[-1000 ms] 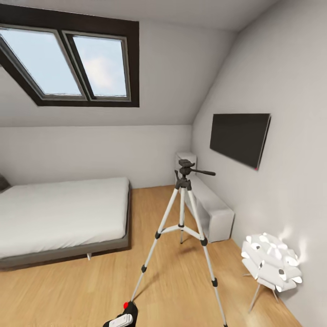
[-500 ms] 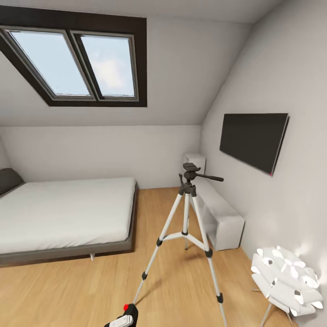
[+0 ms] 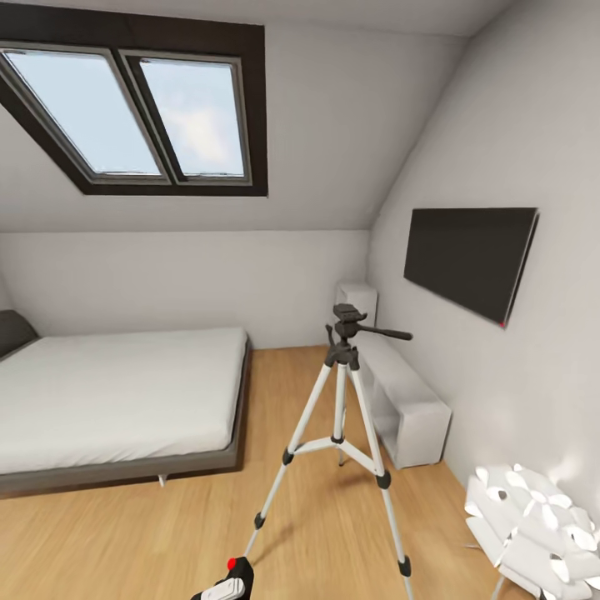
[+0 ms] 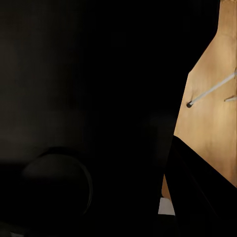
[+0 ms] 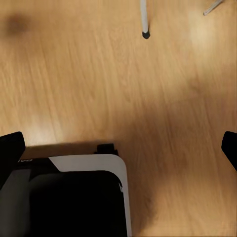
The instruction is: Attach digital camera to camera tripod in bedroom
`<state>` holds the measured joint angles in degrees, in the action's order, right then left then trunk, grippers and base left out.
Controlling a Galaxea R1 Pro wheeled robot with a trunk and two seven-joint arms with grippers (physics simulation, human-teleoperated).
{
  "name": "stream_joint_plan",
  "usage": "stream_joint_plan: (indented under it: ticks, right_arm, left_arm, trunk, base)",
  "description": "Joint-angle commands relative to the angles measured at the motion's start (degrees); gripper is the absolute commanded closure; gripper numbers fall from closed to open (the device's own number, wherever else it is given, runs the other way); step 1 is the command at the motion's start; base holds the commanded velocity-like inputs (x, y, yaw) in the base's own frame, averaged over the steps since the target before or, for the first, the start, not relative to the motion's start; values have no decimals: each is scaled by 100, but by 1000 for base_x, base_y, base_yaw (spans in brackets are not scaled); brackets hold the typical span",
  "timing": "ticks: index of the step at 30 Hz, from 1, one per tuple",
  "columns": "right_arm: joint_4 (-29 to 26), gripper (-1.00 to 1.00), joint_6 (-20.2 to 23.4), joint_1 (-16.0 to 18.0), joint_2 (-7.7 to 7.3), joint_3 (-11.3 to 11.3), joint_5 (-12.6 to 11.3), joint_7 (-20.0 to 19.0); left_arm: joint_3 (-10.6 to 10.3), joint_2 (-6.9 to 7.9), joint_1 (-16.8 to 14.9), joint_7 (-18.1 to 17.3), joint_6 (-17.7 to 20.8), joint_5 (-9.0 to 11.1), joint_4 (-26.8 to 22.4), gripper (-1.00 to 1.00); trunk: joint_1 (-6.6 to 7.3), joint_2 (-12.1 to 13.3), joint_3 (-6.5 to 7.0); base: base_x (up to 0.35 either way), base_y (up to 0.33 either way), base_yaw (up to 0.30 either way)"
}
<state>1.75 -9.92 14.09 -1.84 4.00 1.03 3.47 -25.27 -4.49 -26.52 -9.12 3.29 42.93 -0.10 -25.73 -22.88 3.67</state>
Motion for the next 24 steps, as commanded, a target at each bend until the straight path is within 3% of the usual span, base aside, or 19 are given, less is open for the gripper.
stream_joint_plan:
  ticks: [1,7,16,24]
  right_arm:
    - [19,-100,-37,6,0,39,11,4]
    - [19,-100,-37,6,-15,43,11,0]
    - [19,-100,-37,6,-18,40,11,4]
    - [19,-100,-37,6,-16,39,11,4]
  left_arm:
    - [-38,1,-2,-28,23,57,1,100]
    - [-39,1,-2,-28,23,57,1,100]
    - [-40,-5,-2,4,9,57,-6,100]
    - [-39,-3,-2,-13,15,57,-1,100]
  trunk:
    - [-5,-4,-2]
    - [-5,-4,-2]
    - [-5,-4,-2]
    - [-5,-4,-2]
  base:
    - [282,-68,0]
    - [169,-24,0]
    - [25,-6,0]
    - [1,-207,0]
